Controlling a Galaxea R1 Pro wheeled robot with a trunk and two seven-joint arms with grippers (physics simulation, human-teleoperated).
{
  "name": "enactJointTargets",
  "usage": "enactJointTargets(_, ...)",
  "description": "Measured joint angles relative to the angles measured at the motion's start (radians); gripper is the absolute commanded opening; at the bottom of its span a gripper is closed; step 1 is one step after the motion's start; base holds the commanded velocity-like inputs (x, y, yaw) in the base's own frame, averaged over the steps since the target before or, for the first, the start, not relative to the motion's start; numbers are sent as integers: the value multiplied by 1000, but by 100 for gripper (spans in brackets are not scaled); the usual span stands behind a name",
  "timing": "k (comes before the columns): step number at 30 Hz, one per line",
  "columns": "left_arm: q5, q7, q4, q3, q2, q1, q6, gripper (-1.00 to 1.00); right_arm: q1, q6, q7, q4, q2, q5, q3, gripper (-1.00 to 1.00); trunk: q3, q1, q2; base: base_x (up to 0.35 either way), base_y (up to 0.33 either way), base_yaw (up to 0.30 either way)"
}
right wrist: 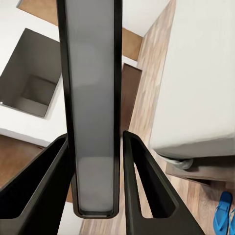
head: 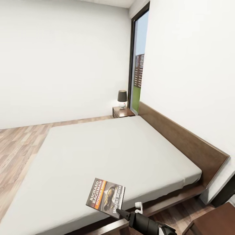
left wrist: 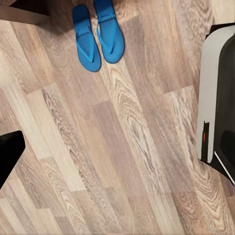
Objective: In the bedroom, move the book from the bed onto either nightstand, and place the two sandals side by side next to the bed.
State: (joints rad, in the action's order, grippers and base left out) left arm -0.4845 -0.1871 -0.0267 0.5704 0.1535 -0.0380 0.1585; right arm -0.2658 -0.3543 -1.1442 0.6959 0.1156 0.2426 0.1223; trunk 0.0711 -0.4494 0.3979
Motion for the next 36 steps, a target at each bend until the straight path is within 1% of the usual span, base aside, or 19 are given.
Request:
enactJointTargets(13, 1, 0, 0, 1, 2, 0, 1, 100, 16, 0, 10, -1, 0, 0, 0, -100, -21, 0, 0, 0, 0, 0)
enactJointTargets(21, 2, 0, 0, 1, 3, 0, 1, 100, 18, 0, 23, -36, -1, -3, 0, -100, -33, 0, 0, 0, 0, 0)
enactJointTargets(29, 1, 0, 0, 1, 3, 0, 1, 100, 18, 1, 26, -49, -2, -2, 0, -100, -46, 0, 0, 0, 0, 0)
enactJointTargets(34, 1, 0, 0, 1, 3, 0, 1, 100, 19, 4, 26, -85, -10, -3, 0, -100, -53, 0, 0, 0, 0, 0)
enactJointTargets(36, 1, 0, 0, 1, 4, 0, 1, 100, 19, 20, 26, -106, -16, -3, 1, -100, -55, 0, 0, 0, 0, 0)
